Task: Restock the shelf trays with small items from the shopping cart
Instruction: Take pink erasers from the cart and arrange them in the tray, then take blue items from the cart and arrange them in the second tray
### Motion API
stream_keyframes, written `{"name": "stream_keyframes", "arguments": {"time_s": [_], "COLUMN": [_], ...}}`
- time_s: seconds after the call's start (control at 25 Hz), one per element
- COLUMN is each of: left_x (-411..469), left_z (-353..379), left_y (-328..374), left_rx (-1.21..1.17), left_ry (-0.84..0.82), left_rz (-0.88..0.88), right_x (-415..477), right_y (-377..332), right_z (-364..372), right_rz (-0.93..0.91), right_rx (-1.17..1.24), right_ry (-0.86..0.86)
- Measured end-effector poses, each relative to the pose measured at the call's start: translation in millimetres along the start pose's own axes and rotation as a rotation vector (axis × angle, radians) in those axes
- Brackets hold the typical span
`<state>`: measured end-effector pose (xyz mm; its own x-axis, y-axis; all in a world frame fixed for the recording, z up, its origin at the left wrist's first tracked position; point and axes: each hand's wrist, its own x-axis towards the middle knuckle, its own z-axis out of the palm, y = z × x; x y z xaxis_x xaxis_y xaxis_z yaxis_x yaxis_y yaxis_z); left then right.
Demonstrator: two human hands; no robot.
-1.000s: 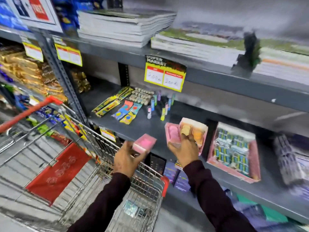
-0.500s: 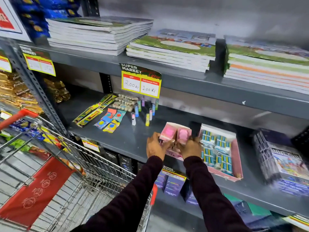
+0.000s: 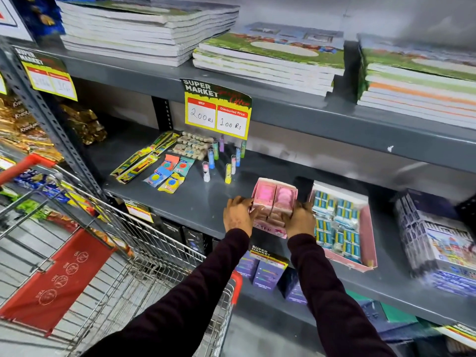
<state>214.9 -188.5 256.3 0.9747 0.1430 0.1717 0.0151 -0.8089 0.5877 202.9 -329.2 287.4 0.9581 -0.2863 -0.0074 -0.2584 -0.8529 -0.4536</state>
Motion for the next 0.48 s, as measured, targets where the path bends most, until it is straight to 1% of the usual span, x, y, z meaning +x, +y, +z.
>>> {"name": "stream_keyframes", "arguments": {"time_s": [0.08, 0.16, 0.24, 0.28, 0.32, 0.4, 0.48], "left_x": [-4, -13, -27, -37, -47, -70, -93], "left_z": [-4, -10, -16, -19, -21, -25, -27], "left_y": [-4, -13, -29, -41, -55, -85, -118], "left_rx": [-0.054, -0.136, -0.238, -0.275, -0.297, -0.306, -0.319], "left_ry": [-0.009, -0.008, 0.018, 0.025, 0.026, 0.033, 0.058], "left_rz": [-0.019, -0.06, -0.124, -0.16, -0.192, -0.265, -0.425], "right_x": [-4, -15, -34, -47, -60, -84, -102], "right_y": [-2, -10, -27, -37, -47, -64, -76], "right_z": [-2, -1, 8, 17, 30, 59, 91], "right_rz": [-0.034, -0.107, -0.201, -0.253, -0.3, -0.35, -0.366], "right_rx": [-0.038, -0.011, 0.143, 0.235, 0.313, 0.393, 0.423], "right_ry": [0.019, 0.061, 0.09, 0.071, 0.02, -0.129, -0.275]}}
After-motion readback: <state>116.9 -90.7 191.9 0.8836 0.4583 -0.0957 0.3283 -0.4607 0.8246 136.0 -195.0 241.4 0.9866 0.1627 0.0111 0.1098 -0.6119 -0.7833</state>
